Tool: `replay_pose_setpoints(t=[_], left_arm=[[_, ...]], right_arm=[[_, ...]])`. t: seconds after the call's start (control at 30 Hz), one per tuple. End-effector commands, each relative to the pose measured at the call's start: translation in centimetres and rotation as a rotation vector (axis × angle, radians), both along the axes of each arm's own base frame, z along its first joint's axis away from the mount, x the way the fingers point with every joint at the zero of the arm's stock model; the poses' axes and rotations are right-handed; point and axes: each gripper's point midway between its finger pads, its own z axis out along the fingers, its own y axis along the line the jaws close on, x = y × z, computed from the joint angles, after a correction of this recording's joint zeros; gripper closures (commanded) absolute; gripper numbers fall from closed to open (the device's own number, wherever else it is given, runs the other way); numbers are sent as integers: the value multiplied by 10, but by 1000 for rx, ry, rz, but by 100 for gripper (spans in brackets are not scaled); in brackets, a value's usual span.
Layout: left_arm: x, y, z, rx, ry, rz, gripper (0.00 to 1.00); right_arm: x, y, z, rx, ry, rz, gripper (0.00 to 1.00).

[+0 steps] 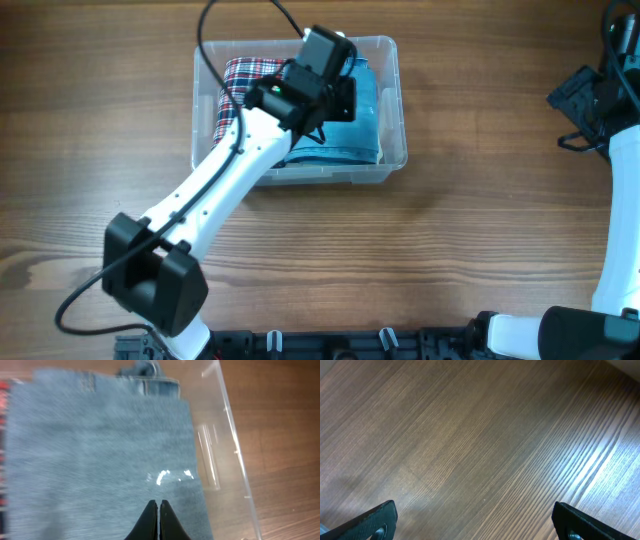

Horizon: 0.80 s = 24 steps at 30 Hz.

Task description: Pack container

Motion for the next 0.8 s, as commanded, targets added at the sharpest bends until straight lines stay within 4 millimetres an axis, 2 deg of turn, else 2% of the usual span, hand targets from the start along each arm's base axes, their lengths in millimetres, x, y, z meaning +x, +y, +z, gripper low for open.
replay_pose_setpoints(t=[0.0,0.1,0.2,0.27,0.33,0.4,0.43,0.47,0.5,0.53,0.6,0.63,0.67,0.7,0.77], left_arm=[[-10,0,-53,20,140,51,96],[-21,8,-87,70,231,73,96],[-22,8,-95,80,243,73,96],[-16,6,-85,55,209,75,96],[-11,6,-64,23,165,77,96],[-9,7,-32,-17,104,77,96],[-11,9,-8,-46,63,76,96],[-15,11,10,-68,33,74,91],[-19,14,26,-85,9,73,75],[-27,18,45,-102,-16,72,64],[-45,31,80,-132,-60,70,54],[-52,35,89,-140,-72,70,39],[-62,41,101,-147,-82,69,10],[-70,46,107,-149,-84,69,0],[-82,54,115,-148,-83,69,0]], right_arm=[[2,0,-4,9,3,-12,0],[2,0,-4,9,2,-12,0],[2,0,-4,9,3,-11,0],[2,0,-4,9,3,-11,0],[2,0,-4,9,3,-12,0],[3,0,-4,10,5,-11,0],[2,0,-4,10,5,-12,0],[3,0,-4,10,5,-12,0],[3,0,-4,10,5,-12,0],[3,0,-4,10,5,-12,0],[3,0,-4,10,5,-12,0],[3,0,-4,10,5,-12,0],[3,0,-4,10,5,-11,0],[3,0,-4,10,5,-12,0],[3,0,-4,10,5,-12,0]])
